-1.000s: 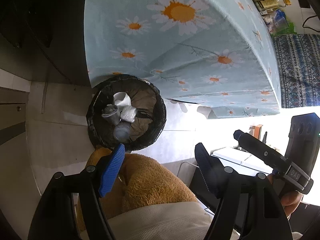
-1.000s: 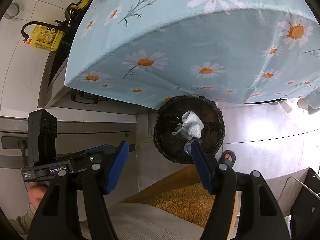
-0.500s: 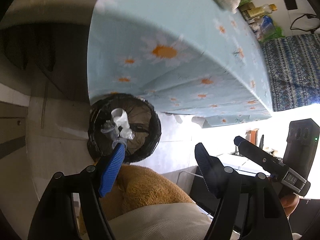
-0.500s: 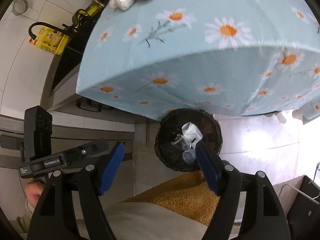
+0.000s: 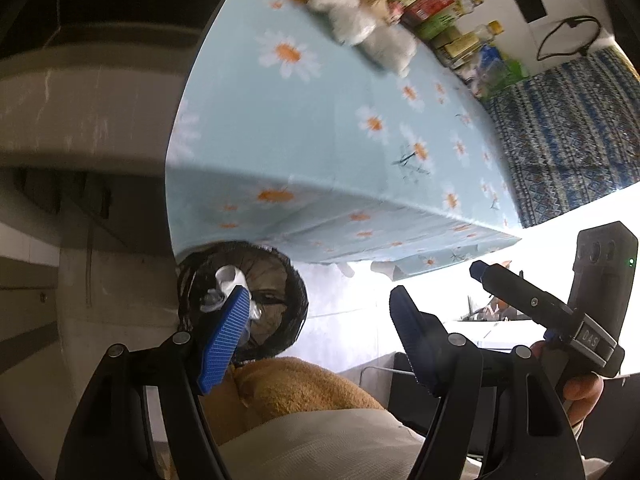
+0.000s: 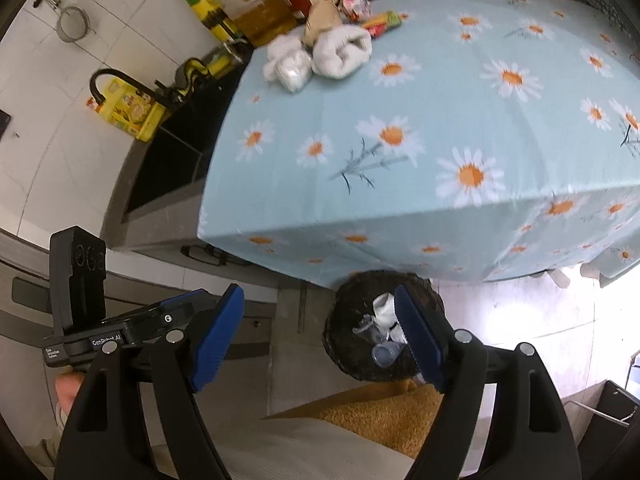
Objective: Collect trash
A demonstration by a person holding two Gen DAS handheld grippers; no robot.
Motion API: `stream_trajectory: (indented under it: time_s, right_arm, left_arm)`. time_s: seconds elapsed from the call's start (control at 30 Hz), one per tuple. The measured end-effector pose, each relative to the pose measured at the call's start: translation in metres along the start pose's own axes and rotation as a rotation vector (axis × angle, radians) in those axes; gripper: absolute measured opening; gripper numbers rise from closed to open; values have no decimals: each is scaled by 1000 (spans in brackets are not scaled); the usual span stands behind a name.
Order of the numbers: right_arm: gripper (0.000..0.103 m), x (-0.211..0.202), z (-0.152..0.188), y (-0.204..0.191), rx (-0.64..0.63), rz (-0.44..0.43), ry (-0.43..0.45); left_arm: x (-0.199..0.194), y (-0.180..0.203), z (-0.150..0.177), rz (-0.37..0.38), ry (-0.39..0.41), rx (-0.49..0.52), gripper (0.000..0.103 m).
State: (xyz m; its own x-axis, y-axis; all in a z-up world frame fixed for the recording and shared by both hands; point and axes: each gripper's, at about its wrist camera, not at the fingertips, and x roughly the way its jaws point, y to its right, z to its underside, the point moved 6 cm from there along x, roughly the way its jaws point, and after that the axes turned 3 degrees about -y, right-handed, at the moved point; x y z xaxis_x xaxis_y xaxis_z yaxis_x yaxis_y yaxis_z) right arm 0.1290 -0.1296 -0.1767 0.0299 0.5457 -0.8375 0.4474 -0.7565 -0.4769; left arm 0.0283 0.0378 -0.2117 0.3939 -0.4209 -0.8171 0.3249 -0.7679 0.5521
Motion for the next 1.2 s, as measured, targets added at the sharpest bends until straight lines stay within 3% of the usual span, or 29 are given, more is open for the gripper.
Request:
stream_trajectory:
  time_s: [0.63, 0.97, 1.2]
  right_arm:
    - [77, -48, -42, -21, -57, 23, 143]
    - [77, -51, -82, -25, -126, -8, 152]
    - [77, -39, -124, -22, -206, -35, 127]
  left_arm:
    - [-52, 33, -44, 26, 127, 98, 70]
    - [-65, 38, -64, 10, 188, 79, 70]
    - [-61, 36, -82, -21, 224, 10, 70]
